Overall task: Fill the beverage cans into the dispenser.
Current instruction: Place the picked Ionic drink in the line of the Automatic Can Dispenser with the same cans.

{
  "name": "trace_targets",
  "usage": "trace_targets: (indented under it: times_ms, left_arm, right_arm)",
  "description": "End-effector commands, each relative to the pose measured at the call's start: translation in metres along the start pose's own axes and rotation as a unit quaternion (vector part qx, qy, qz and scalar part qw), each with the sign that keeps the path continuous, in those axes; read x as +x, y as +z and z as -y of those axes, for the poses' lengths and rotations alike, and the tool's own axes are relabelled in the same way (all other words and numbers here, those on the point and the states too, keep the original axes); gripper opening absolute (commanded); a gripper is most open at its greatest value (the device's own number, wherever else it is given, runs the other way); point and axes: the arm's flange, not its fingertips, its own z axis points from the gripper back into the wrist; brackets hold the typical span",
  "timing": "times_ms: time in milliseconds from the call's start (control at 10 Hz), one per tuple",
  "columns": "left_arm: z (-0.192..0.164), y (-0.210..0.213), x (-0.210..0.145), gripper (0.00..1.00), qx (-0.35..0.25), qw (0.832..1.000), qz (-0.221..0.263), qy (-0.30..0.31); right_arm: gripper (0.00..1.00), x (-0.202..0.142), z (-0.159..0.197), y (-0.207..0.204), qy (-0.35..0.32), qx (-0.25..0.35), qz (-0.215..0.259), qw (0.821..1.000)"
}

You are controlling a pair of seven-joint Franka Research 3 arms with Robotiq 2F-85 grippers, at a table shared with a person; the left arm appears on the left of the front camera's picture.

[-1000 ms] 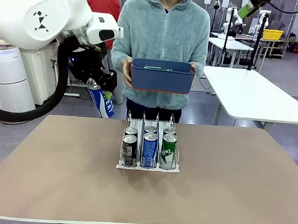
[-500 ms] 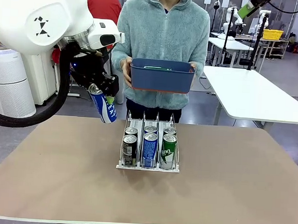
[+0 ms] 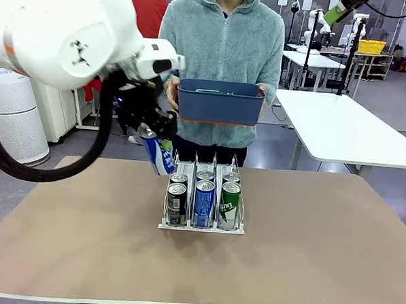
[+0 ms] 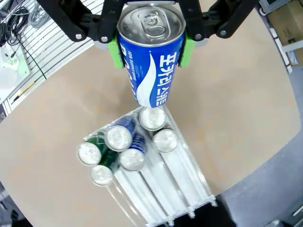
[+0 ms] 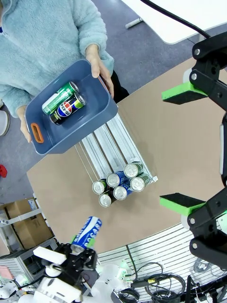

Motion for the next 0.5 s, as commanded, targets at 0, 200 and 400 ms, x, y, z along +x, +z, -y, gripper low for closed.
trace_targets:
  times_ms: [0,200,400]
  left_arm:
    - [0.020,-0.024,0.000,0.57,-0.030,0.996,0.008,-0.088]
    - [0.044,-0.044,-0.010,0.57,-0.044,0.987,0.006,-0.157]
    - [0.054,-0.055,-0.010,0.57,-0.057,0.981,-0.002,-0.187]
  right_arm:
    - [1.00,0.001,-0.001,0.000,-0.004,0.000,0.000,1.000]
    - [1.00,0.001,-0.001,0.000,-0.004,0.000,0.000,1.000]
    - [1.00,0.001,-0.001,0.000,-0.004,0.000,0.000,1.000]
